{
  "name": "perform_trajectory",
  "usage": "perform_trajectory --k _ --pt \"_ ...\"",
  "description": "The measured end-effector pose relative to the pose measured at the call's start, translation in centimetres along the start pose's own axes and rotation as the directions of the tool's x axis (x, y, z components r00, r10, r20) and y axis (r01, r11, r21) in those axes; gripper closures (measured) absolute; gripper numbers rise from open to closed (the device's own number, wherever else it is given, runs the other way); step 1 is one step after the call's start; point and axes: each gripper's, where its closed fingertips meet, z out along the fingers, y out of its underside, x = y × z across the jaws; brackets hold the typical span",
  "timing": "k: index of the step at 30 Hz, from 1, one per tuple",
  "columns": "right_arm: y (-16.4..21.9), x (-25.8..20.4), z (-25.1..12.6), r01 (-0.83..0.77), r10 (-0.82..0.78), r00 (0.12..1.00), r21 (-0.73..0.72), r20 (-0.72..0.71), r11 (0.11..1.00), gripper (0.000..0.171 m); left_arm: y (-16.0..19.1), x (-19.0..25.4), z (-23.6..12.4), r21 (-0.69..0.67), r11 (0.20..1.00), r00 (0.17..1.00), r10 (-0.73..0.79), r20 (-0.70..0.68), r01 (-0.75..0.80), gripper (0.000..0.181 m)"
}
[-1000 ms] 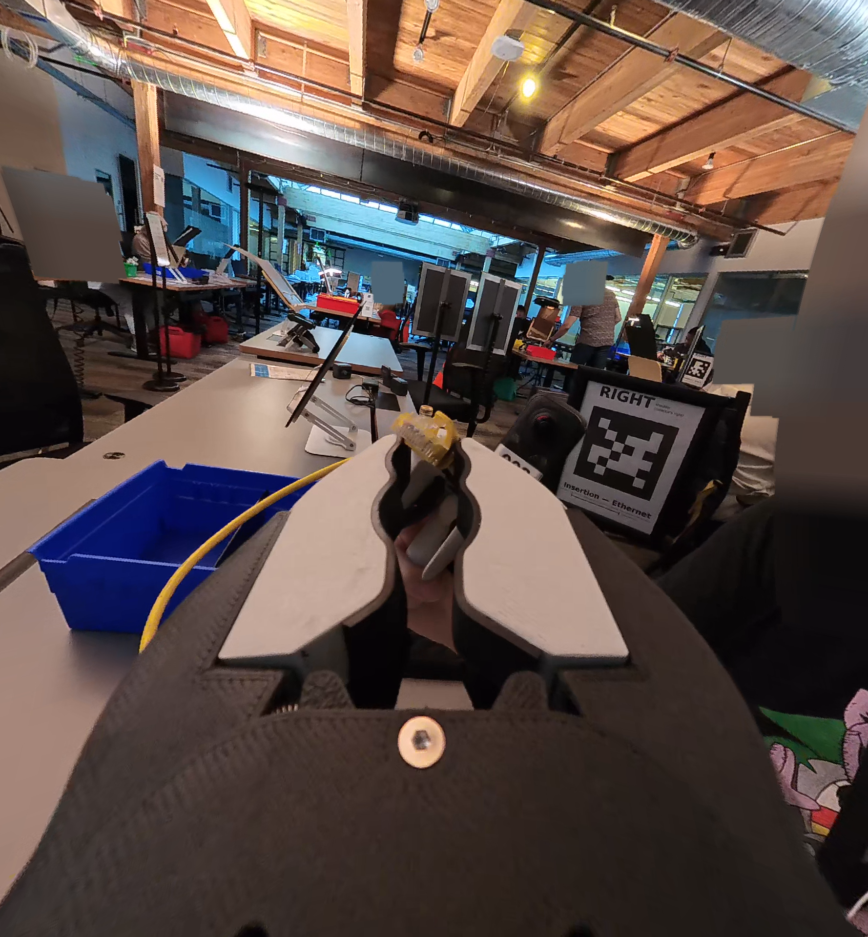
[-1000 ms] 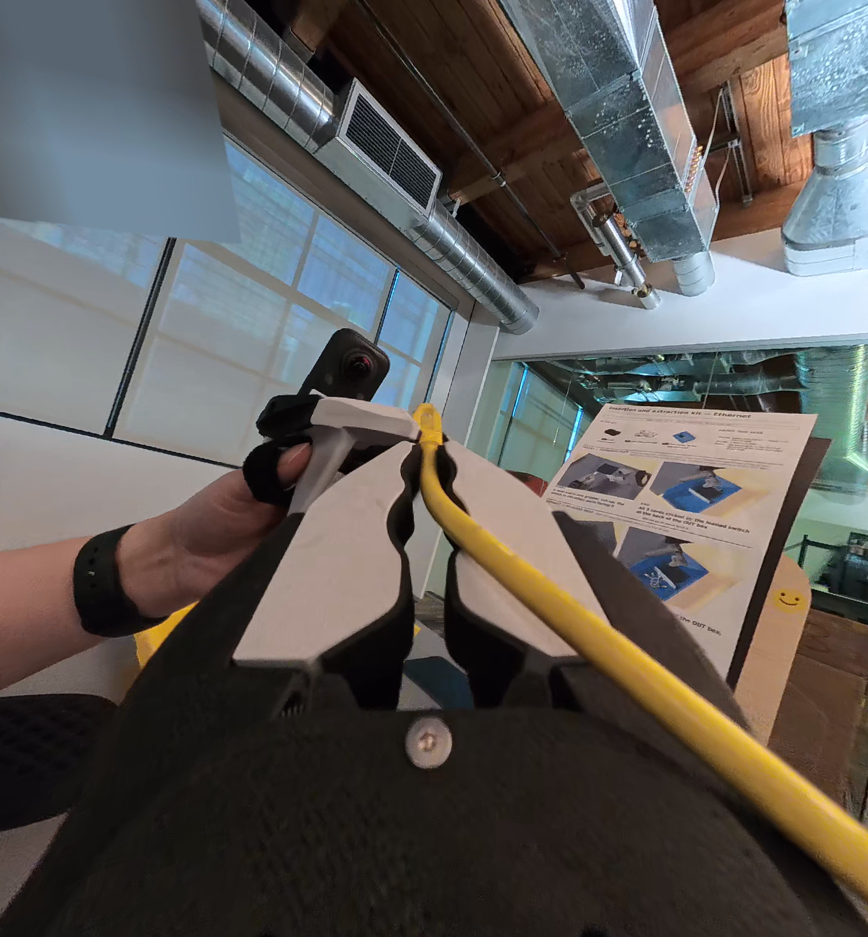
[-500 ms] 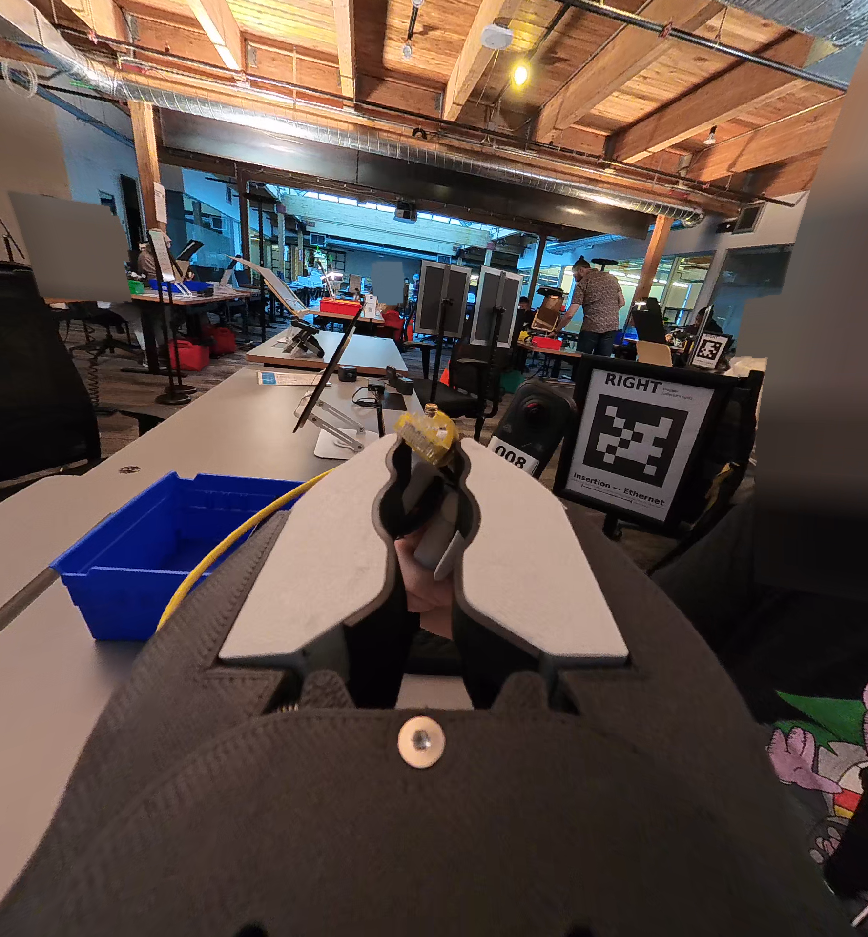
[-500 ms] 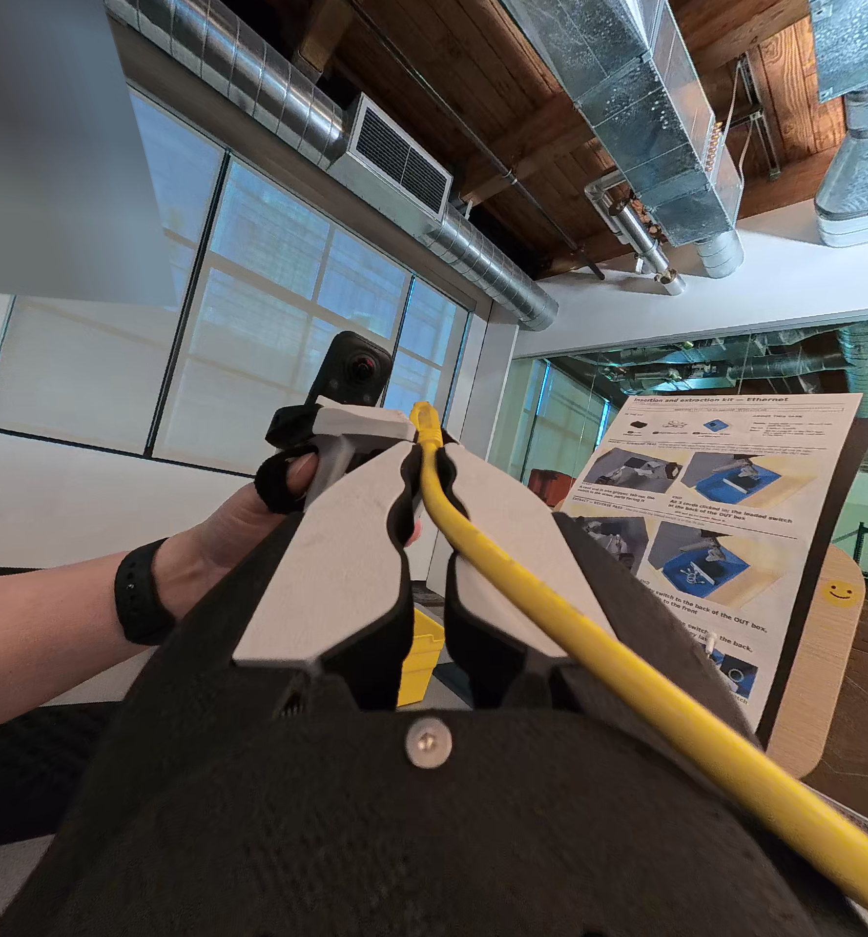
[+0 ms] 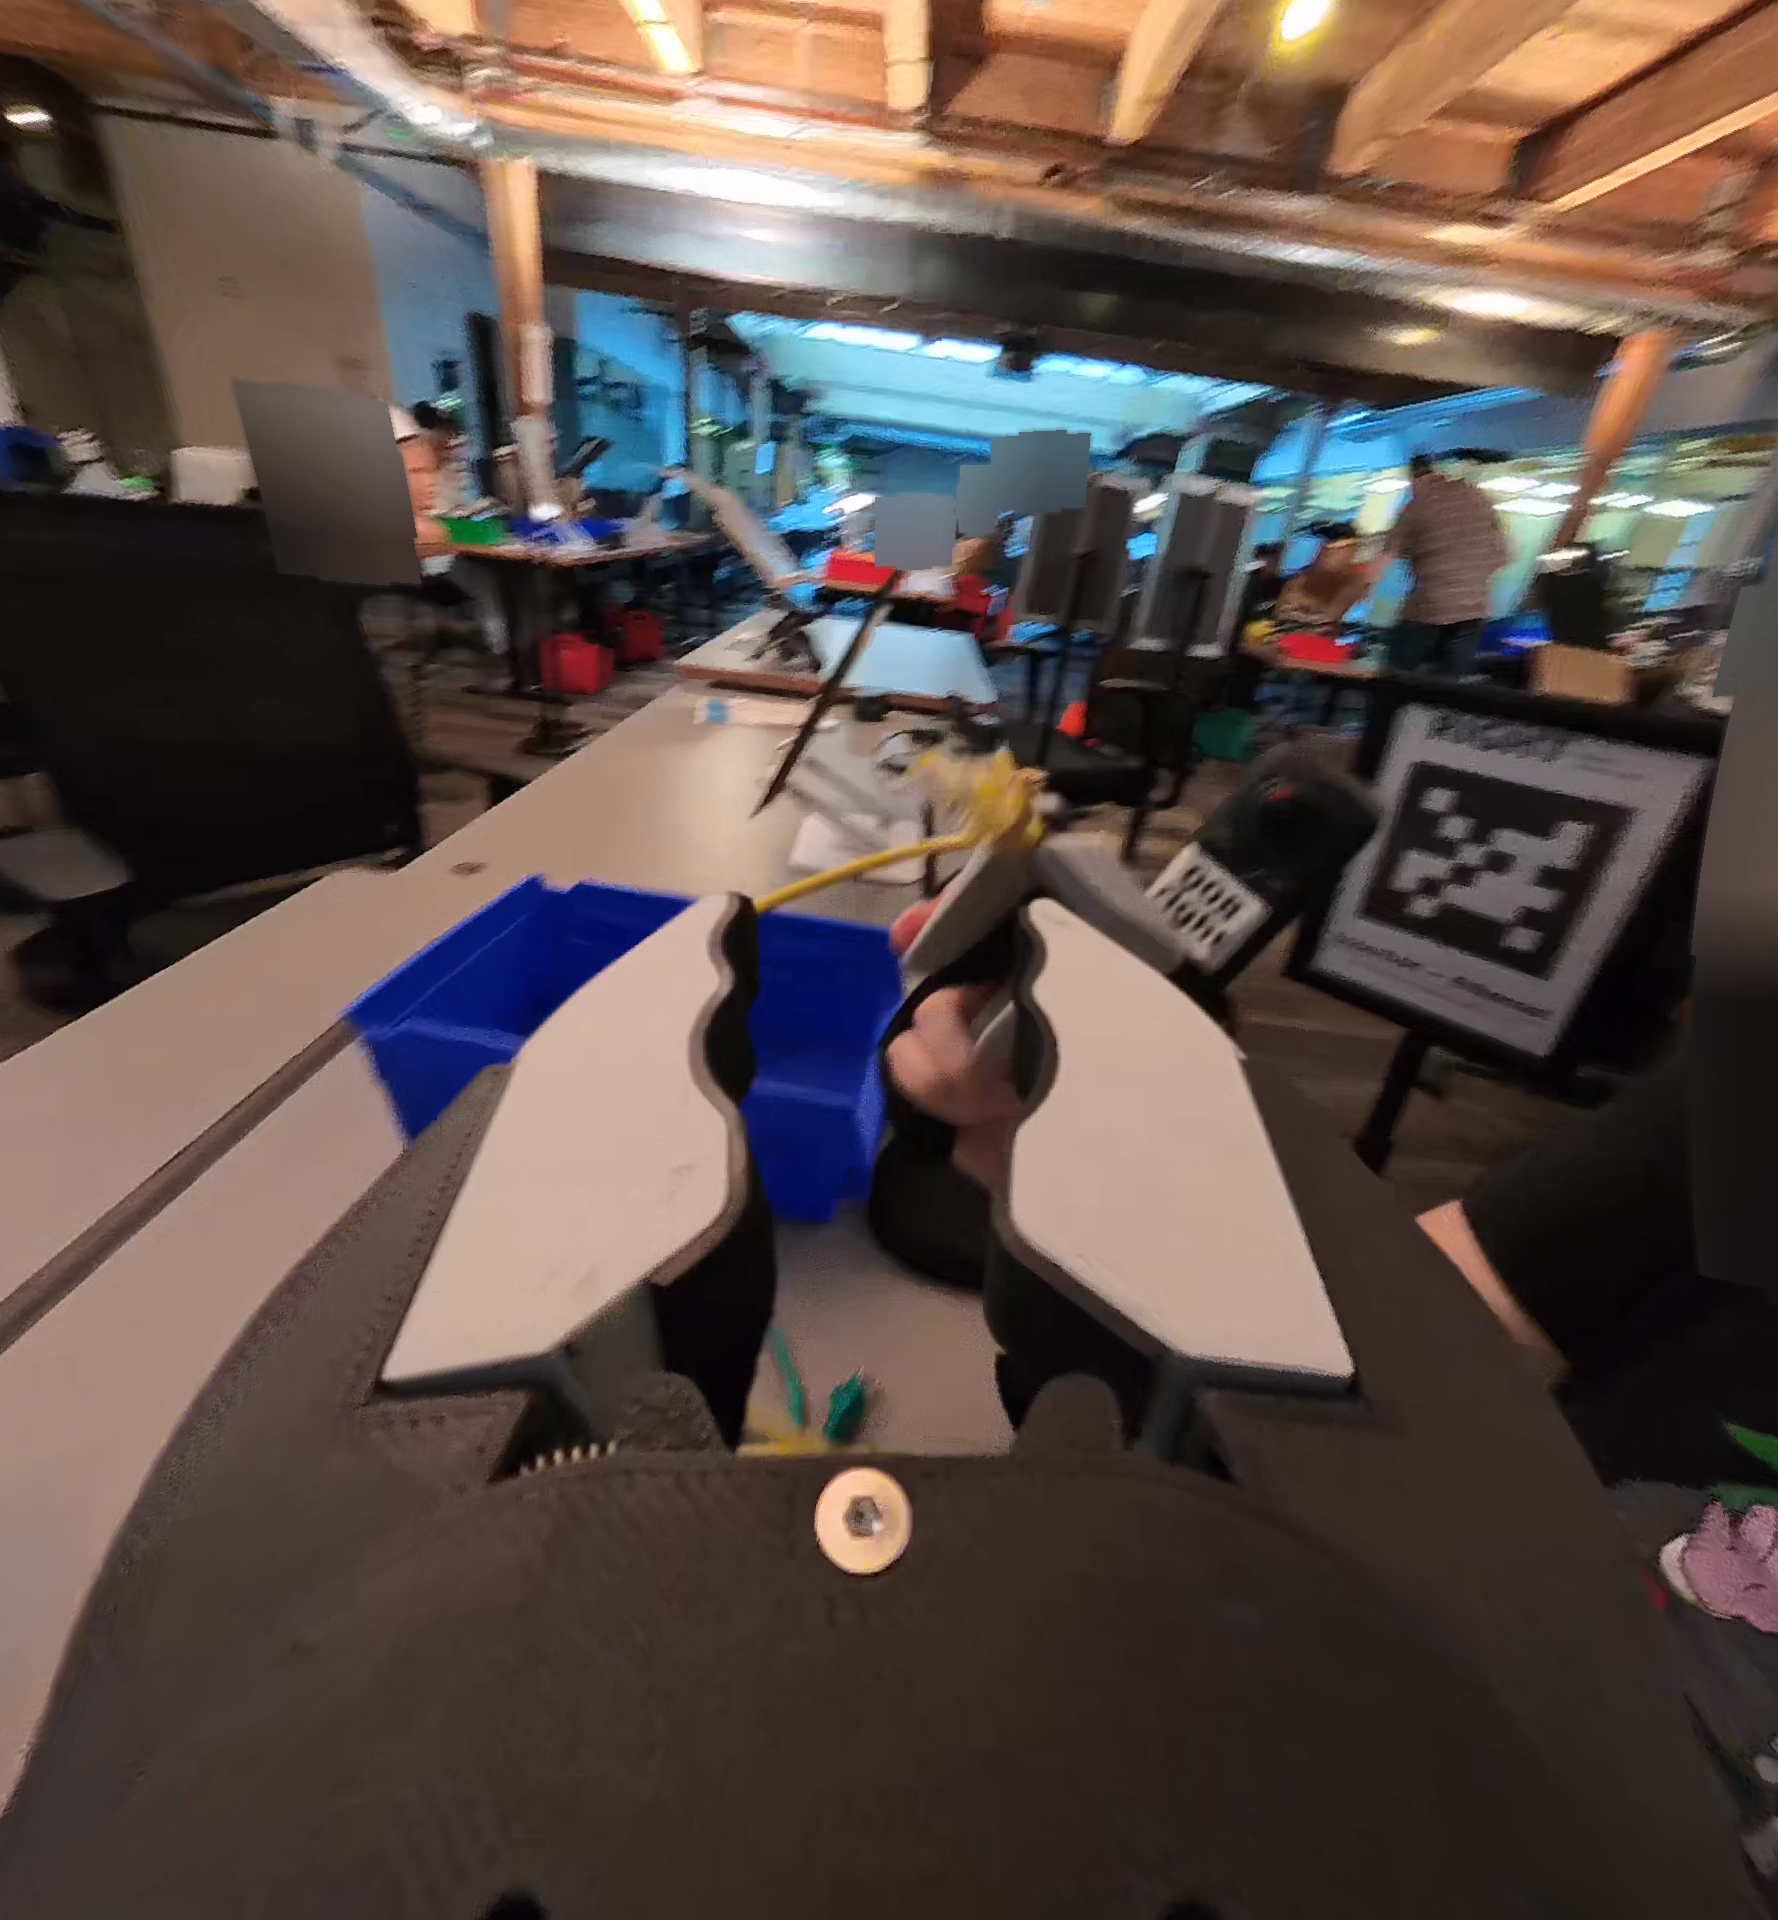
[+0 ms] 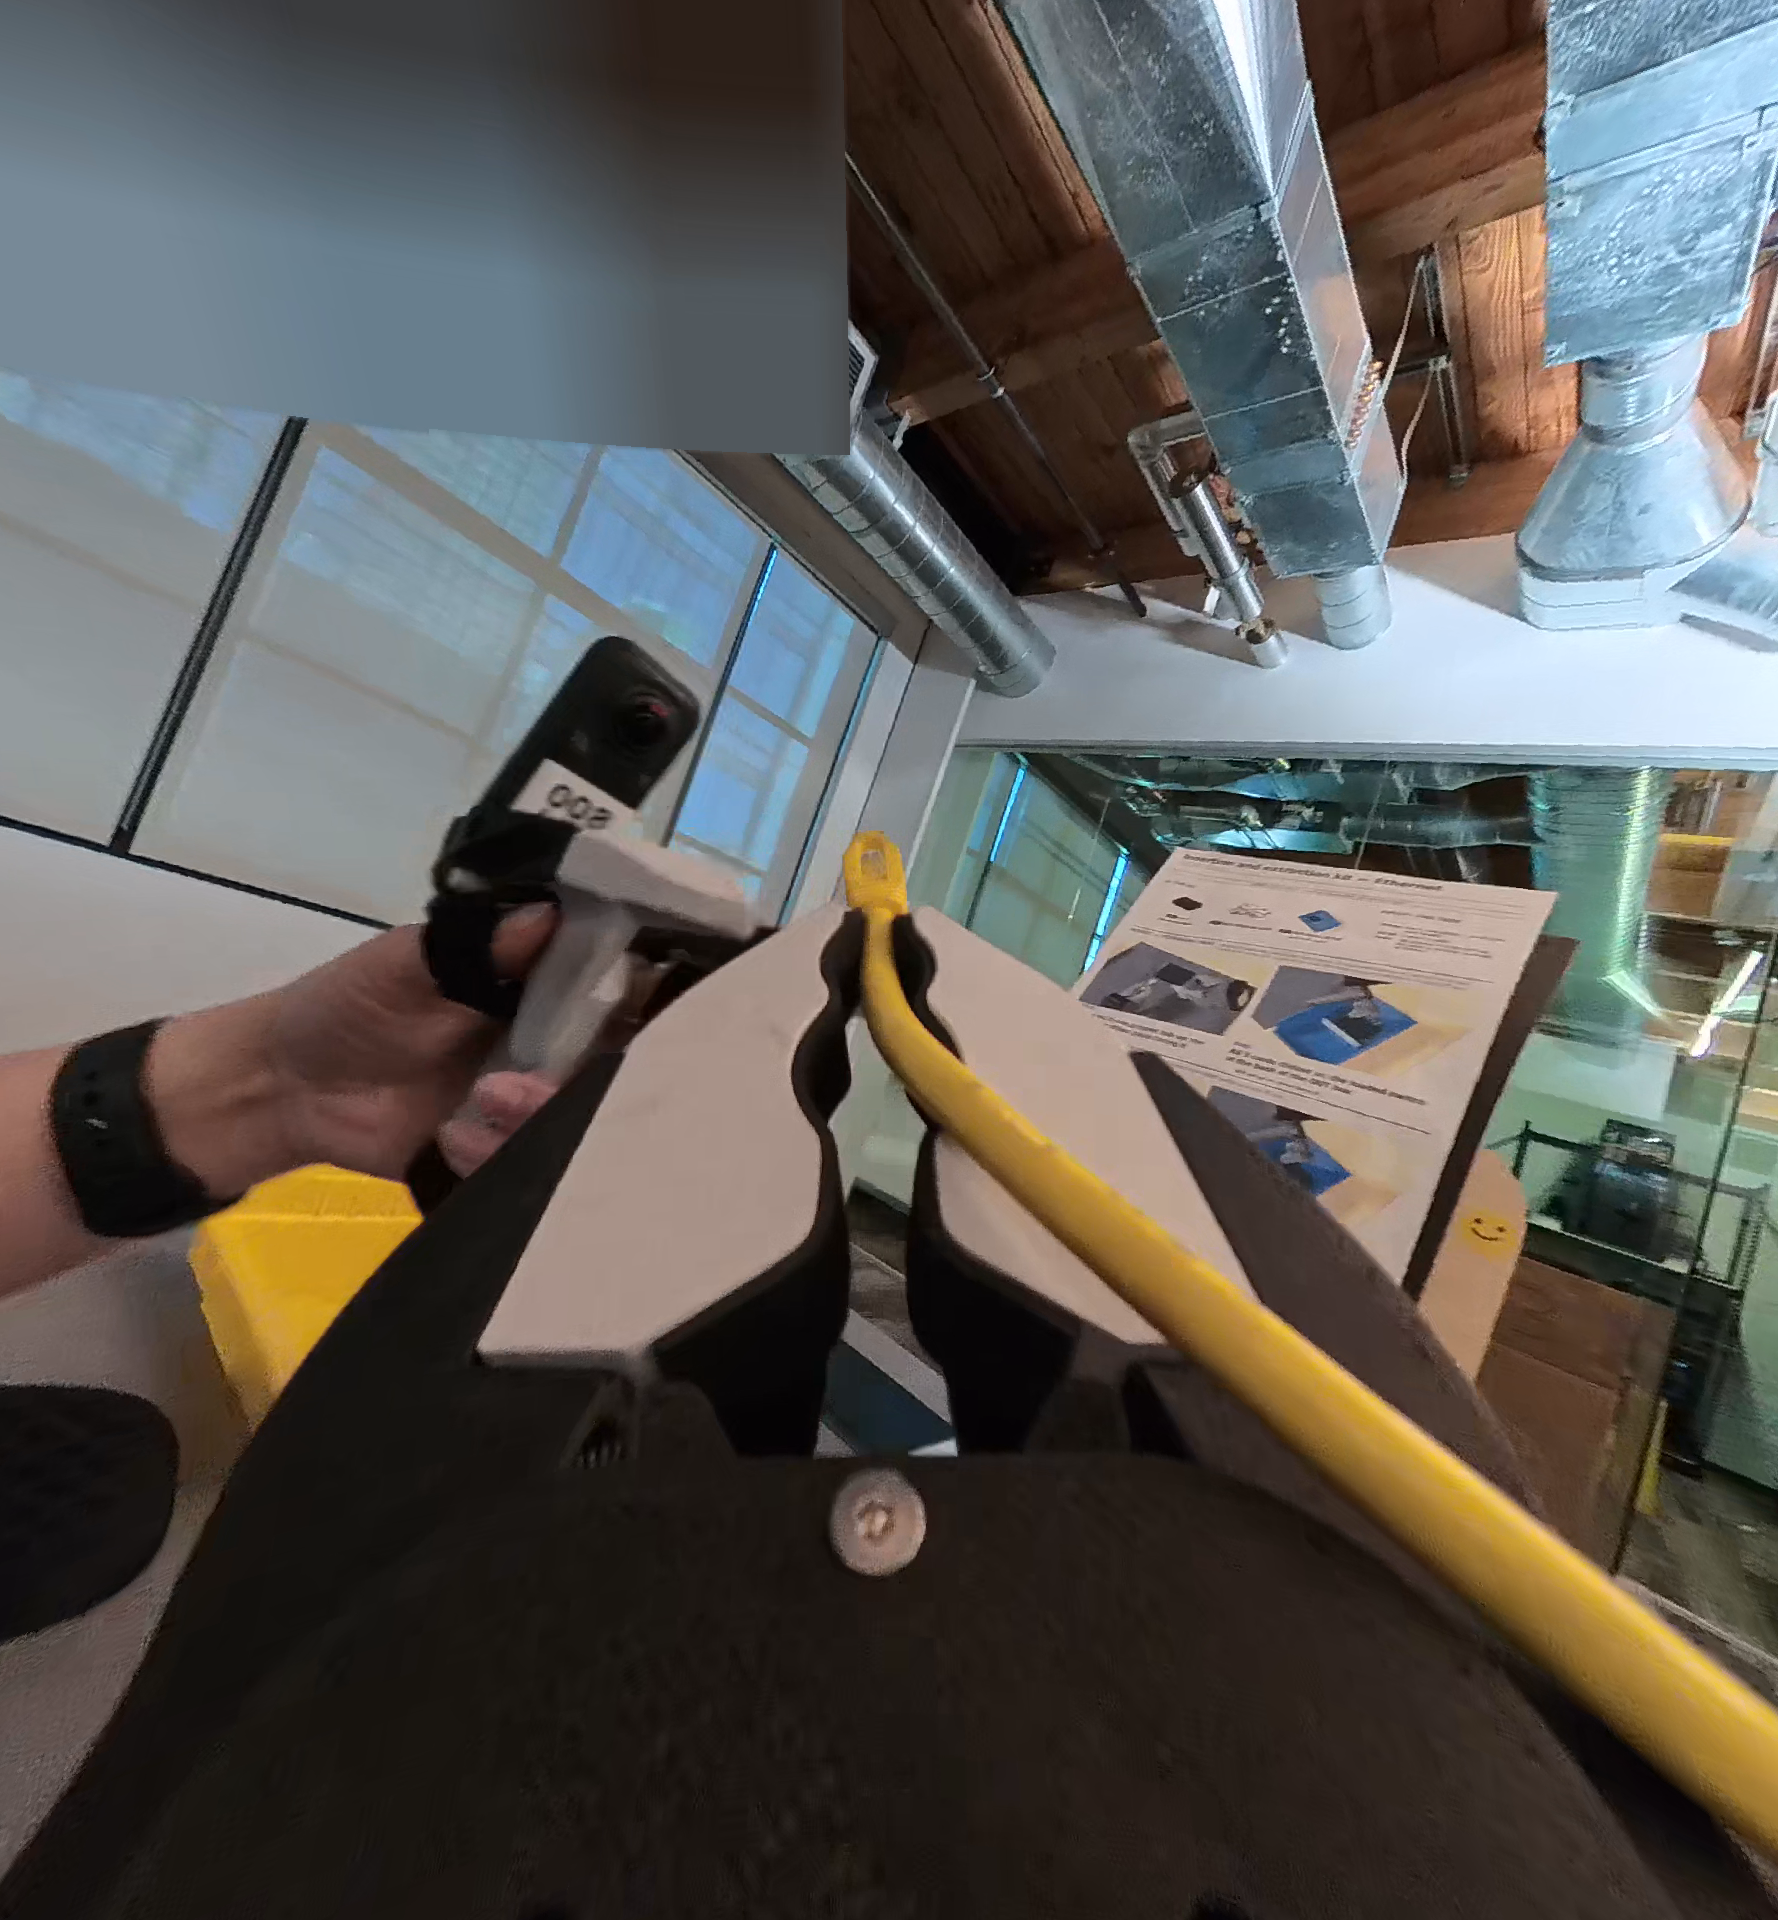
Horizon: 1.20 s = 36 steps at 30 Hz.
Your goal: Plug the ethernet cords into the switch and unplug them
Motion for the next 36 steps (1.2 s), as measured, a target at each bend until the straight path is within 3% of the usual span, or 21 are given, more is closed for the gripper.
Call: perform_trajectory --k 1,5,7,9,18,23,30,33,36 --pt "-0.1 0.0 -0.4 0.015 -0.015 1.000 -0.004 -0.002 1.000 0.165 1.0 -0.5 -1.2 -0.038 0.999 0.998 0.021 0.064 -0.019 0.131" --pt "0.8 -0.3 -1.8 0.037 -0.035 0.999 -0.045 0.029 0.998 0.165 8.9 -3.0 -7.6 -0.361 0.931 0.934 0.175 0.311 -0.054 0.121" --pt "1.2 -0.4 -2.0 0.021 -0.019 0.999 -0.057 0.040 0.998 0.165 13.8 -4.0 -10.7 -0.525 0.847 0.896 0.171 0.410 0.079 0.118" --pt "1.5 -0.7 -1.9 0.029 -0.025 0.998 -0.072 0.052 0.997 0.165 17.5 -3.5 -12.1 -0.578 0.795 0.870 0.143 0.472 0.183 0.114" --pt "2.8 -1.7 -2.1 0.057 -0.051 0.997 -0.119 0.049 0.991 0.165 24.5 -5.7 -13.5 -0.616 0.718 0.601 0.346 0.721 0.325 0.100" --pt "3.3 -1.7 -3.0 0.054 -0.051 0.998 -0.123 0.025 0.991 0.165 28.2 -5.4 -14.7 -0.565 0.696 0.565 0.273 0.779 0.443 0.098" --pt "3.7 -2.1 -2.8 0.038 -0.032 0.999 -0.134 0.043 0.990 0.165 29.1 -5.3 -14.5 -0.444 0.741 0.548 0.123 0.827 0.504 0.099" --pt "4.1 -2.4 -2.8 0.051 -0.044 0.998 -0.155 0.050 0.987 0.165 28.9 -5.6 -13.8 -0.466 0.749 0.583 0.133 0.802 0.471 0.120" --pt "4.8 -2.7 -3.1 0.041 -0.033 0.998 -0.191 0.046 0.981 0.165 28.7 -6.3 -13.4 -0.462 0.755 0.599 0.115 0.792 0.466 0.121"
